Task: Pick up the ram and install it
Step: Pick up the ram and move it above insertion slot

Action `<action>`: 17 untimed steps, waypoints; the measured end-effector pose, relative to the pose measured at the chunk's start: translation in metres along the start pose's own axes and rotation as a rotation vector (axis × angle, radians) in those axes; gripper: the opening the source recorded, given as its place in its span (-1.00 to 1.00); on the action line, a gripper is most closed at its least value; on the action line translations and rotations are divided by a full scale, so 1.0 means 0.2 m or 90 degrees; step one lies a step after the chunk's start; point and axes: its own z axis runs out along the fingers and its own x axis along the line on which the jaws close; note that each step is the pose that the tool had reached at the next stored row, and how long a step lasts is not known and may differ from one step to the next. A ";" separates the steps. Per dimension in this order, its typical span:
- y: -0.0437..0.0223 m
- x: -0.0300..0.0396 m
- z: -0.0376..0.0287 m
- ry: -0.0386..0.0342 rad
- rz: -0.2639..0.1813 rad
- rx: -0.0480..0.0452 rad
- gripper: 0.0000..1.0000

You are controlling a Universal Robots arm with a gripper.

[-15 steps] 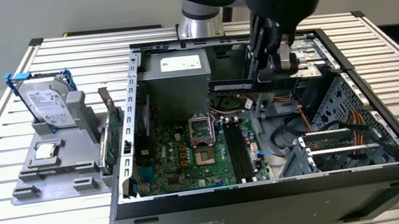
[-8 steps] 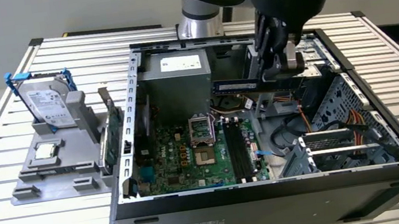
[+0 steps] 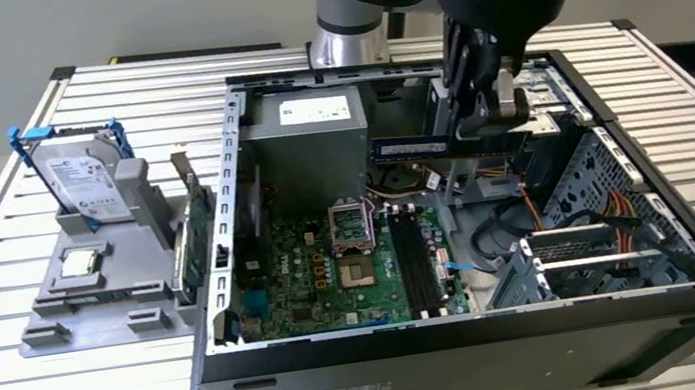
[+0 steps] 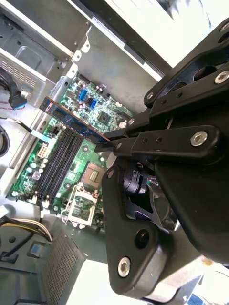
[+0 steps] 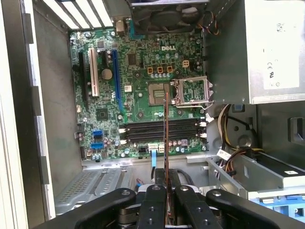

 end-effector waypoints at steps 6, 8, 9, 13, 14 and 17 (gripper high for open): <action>0.007 -0.014 0.000 0.0000 0.000 0.0000 -1.00; 0.010 -0.018 0.001 0.0000 0.000 0.0000 -1.00; 0.011 -0.021 0.001 0.0000 0.000 0.0000 -1.00; 0.019 -0.034 0.001 0.0000 0.000 0.0000 -1.00; 0.021 -0.037 0.001 0.0000 0.000 0.0000 -1.00; 0.026 -0.051 0.002 0.0000 0.000 0.0000 -1.00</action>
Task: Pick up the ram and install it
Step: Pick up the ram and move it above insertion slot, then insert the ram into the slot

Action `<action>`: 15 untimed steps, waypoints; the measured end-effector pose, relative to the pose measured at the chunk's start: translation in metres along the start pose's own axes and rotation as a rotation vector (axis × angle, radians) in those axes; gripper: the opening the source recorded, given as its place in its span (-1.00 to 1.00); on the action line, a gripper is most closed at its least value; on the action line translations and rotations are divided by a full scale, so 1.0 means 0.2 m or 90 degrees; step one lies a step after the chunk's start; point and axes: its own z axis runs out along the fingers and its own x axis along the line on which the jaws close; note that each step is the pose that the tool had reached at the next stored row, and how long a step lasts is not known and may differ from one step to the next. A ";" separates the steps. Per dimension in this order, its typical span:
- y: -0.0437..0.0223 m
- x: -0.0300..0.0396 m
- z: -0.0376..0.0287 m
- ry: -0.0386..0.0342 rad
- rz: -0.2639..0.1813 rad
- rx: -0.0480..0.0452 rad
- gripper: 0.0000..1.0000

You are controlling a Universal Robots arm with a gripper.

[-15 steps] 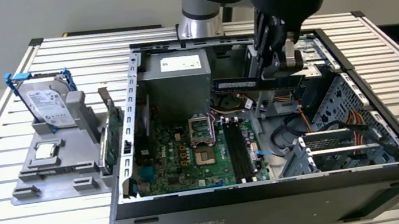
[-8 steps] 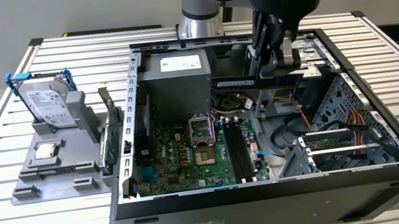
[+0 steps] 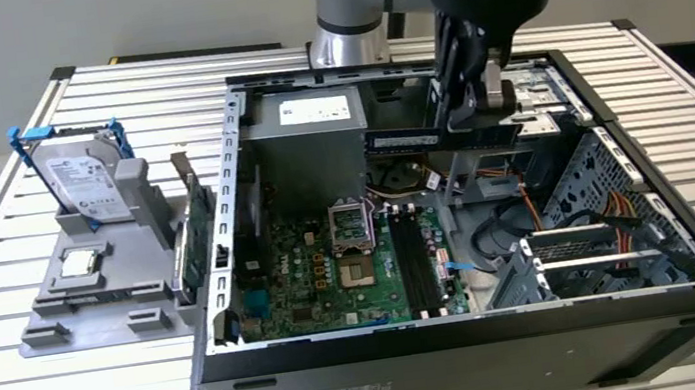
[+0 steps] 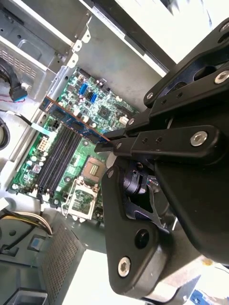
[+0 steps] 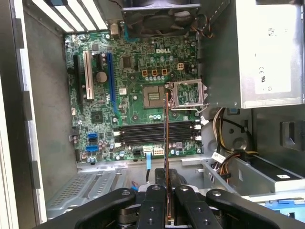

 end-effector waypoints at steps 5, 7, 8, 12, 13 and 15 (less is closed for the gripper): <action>0.009 -0.032 0.001 0.0001 0.000 0.0000 -1.00; 0.011 -0.041 0.001 0.0000 0.000 0.0000 -1.00; 0.013 -0.047 0.002 0.0000 0.000 0.0000 -1.00; 0.021 -0.072 0.002 0.0001 0.000 0.0000 -1.00; 0.022 -0.076 0.002 0.0001 0.000 0.0000 -1.00; 0.024 -0.082 0.003 0.0000 0.000 0.0000 -1.00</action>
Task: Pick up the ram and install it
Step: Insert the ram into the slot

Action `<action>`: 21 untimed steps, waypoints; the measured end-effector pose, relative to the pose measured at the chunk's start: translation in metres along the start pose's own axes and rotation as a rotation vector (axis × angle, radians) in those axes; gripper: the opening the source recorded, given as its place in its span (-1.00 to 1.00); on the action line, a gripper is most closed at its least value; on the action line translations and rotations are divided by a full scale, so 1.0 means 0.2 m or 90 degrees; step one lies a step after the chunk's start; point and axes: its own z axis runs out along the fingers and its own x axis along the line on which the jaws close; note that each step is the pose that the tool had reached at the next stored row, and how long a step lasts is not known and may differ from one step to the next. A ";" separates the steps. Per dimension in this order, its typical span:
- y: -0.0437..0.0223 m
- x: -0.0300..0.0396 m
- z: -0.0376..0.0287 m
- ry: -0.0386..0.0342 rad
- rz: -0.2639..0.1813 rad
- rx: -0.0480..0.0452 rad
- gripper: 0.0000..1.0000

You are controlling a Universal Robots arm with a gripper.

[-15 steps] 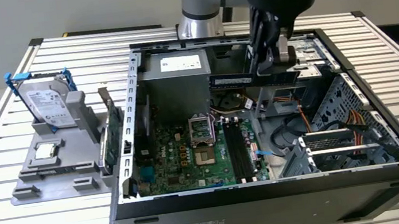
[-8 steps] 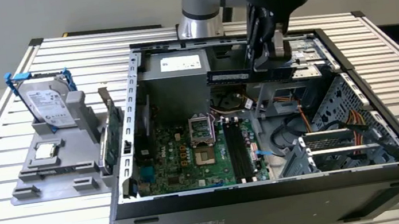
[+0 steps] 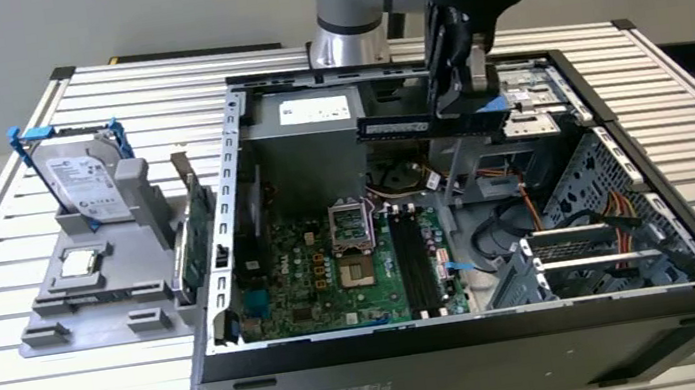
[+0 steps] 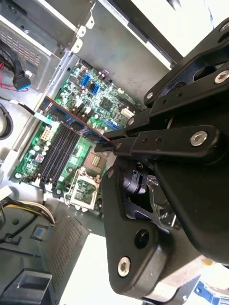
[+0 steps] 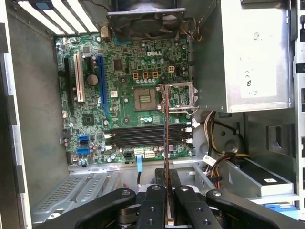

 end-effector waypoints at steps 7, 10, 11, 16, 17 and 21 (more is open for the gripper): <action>0.008 -0.021 0.001 0.0000 -0.003 -0.0001 -1.00; 0.012 -0.031 0.001 0.0000 -0.005 -0.0002 -1.00; 0.013 -0.035 0.001 0.0000 -0.006 -0.0002 -1.00; 0.020 -0.055 0.002 0.0001 -0.010 -0.0004 -1.00; 0.021 -0.060 0.002 0.0000 -0.011 -0.0004 -1.00; 0.027 -0.075 0.003 0.0000 -0.014 -0.0005 -1.00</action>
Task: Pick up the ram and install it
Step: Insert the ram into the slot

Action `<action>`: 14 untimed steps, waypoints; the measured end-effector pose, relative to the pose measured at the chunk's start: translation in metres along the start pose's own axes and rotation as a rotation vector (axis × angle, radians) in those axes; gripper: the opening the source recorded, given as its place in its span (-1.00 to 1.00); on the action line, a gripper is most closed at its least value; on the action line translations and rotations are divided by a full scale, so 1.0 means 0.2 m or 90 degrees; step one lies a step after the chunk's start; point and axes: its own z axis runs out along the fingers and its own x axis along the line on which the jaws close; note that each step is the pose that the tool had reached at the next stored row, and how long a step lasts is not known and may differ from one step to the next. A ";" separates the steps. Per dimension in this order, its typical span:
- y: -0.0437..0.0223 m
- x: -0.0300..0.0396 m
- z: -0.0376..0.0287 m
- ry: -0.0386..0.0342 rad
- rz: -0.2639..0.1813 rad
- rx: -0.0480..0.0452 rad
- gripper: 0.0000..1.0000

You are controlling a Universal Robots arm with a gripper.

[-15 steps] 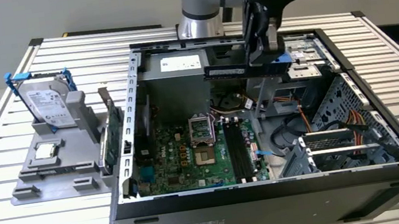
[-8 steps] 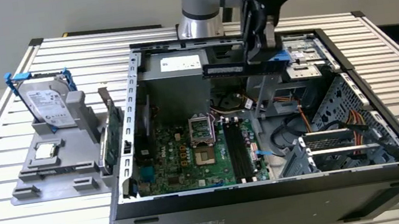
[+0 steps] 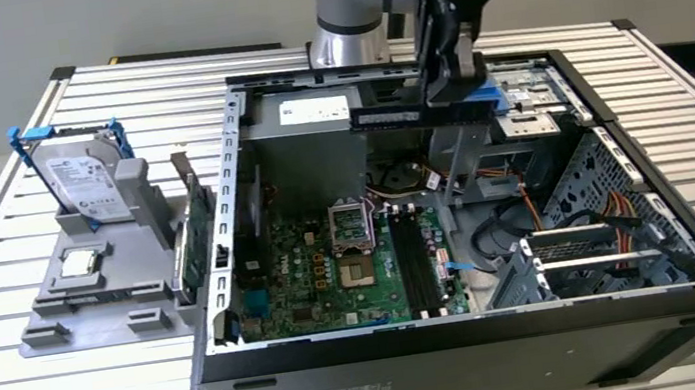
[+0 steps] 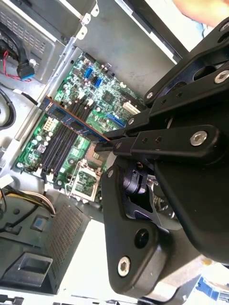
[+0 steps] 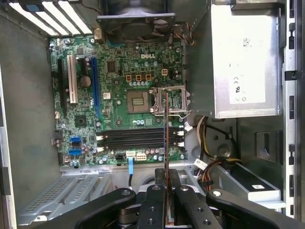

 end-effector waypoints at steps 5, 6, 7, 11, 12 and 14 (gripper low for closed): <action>0.005 -0.014 0.001 0.0000 -0.003 -0.0001 -1.00; 0.006 -0.017 0.001 0.0000 -0.004 -0.0001 -1.00; 0.007 -0.021 0.001 0.0000 -0.005 -0.0001 -1.00; 0.009 -0.035 0.002 0.0000 -0.008 -0.0003 -1.00; 0.010 -0.040 0.002 0.0000 -0.009 -0.0003 -1.00; 0.010 -0.046 0.002 0.0000 -0.010 -0.0003 -1.00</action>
